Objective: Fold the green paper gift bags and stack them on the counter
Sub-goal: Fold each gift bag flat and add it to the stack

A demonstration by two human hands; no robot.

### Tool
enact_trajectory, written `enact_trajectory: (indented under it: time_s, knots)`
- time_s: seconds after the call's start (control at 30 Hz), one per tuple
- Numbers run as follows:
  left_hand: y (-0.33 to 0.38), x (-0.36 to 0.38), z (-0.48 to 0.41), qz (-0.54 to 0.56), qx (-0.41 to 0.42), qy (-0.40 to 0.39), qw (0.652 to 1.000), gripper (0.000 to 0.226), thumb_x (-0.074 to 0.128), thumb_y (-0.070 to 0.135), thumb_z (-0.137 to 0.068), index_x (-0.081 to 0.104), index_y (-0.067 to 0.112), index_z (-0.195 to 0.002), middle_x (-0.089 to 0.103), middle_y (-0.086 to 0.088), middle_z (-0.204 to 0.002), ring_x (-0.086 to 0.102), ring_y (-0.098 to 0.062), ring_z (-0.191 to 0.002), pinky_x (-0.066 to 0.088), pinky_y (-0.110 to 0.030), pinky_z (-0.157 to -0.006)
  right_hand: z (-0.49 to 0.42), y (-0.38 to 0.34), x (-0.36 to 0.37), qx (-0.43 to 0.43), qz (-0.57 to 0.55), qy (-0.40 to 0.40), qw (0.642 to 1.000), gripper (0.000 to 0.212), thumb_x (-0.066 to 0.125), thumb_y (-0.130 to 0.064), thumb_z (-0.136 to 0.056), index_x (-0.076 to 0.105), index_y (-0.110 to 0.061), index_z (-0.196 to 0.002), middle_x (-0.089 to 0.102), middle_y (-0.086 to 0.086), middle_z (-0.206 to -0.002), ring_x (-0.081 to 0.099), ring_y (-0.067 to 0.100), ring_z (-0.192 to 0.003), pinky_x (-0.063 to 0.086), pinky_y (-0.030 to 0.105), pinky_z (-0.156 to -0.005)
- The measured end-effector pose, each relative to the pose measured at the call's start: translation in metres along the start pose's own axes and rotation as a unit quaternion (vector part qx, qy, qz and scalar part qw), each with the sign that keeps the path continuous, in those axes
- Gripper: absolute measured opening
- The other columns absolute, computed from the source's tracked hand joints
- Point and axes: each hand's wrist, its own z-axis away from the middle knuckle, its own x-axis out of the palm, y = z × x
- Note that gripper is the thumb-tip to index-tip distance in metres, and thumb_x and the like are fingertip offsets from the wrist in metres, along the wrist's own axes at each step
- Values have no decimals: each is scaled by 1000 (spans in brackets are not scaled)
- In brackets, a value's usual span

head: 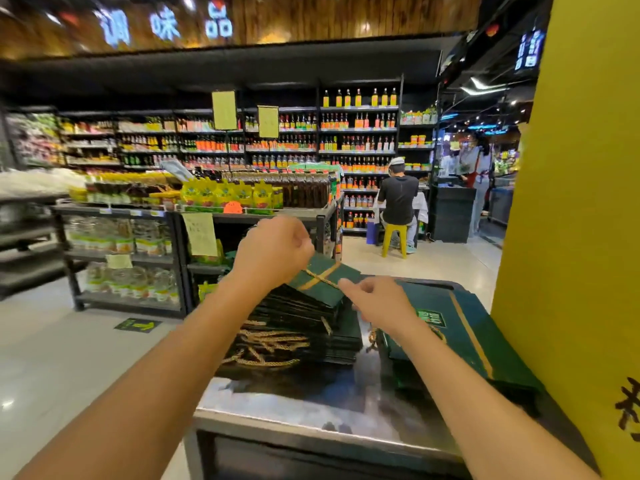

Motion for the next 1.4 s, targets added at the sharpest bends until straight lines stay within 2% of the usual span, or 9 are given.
enact_trajectory:
  time_s: [0.17,0.27,0.4,0.57,0.7,0.83,0.93,1.2,1.4]
  knots:
    - [-78,-28,-3,-52,-132,25,990,38,63,48,-96,73,14,-112,72,-6,-106,68,-29,-100,58,-42,-83,-6,-9,32,90,-29,-12,995,56,63,-62,-90,50,-14,-63,54,2,-55,56,18,-50,47,30,-60]
    - [-103,-22,-2,-42,-154,-4,987,35,63,53,-95,60,24,-76,57,-3,-75,61,-26,-70,51,-36,-67,-6,-7,38,106,-38,7,994,55,68,-60,-87,53,-12,-63,55,2,-59,58,21,-62,44,31,-65]
    - [-112,-12,0,-9,-166,-2,986,33,65,48,-95,52,23,-79,51,-2,-74,51,-20,-70,41,-33,-66,-5,-8,40,88,-50,39,994,51,73,-52,-86,47,-17,-59,38,0,-53,44,20,-57,37,33,-64]
    - [-113,-5,1,8,-194,-13,981,44,66,36,-96,54,14,-60,46,-2,-56,43,-23,-53,35,-28,-56,-2,-11,40,71,-67,71,993,50,75,-47,-86,66,1,-78,51,17,-72,56,28,-72,44,36,-70]
    - [-110,-1,8,40,-234,6,971,25,72,31,-92,68,14,-75,71,-5,-86,67,-28,-84,58,-42,-81,-1,-9,39,74,-126,92,985,43,80,-41,-84,70,-3,-102,68,8,-89,64,25,-93,53,43,-89]
    - [-109,2,15,142,-264,22,954,16,77,21,-89,71,7,-96,67,-4,-88,65,-26,-90,54,-39,-85,3,-13,35,78,-233,103,964,37,81,-30,-87,62,-12,-113,69,2,-103,63,15,-86,48,24,-72]
    - [-103,-1,23,204,-263,41,942,28,76,16,-90,69,3,-113,63,-3,-88,61,-21,-88,48,-35,-80,6,-16,31,74,-283,104,951,36,78,-25,-89,63,-8,-117,75,8,-105,66,14,-71,50,24,-59]
    - [-87,-8,52,343,-252,31,904,25,77,22,-90,66,10,-110,67,-5,-106,62,-20,-104,50,-35,-87,31,-19,-3,49,-389,83,916,21,70,-10,-94,66,-4,-114,78,12,-100,76,24,-90,63,39,-71]
    - [-63,-1,85,480,-233,-21,845,23,74,14,-91,65,4,-110,72,-17,-112,72,-28,-104,59,-39,-92,79,-1,-36,50,-425,81,900,15,66,-7,-96,67,-5,-111,78,9,-99,76,21,-88,61,31,-65]
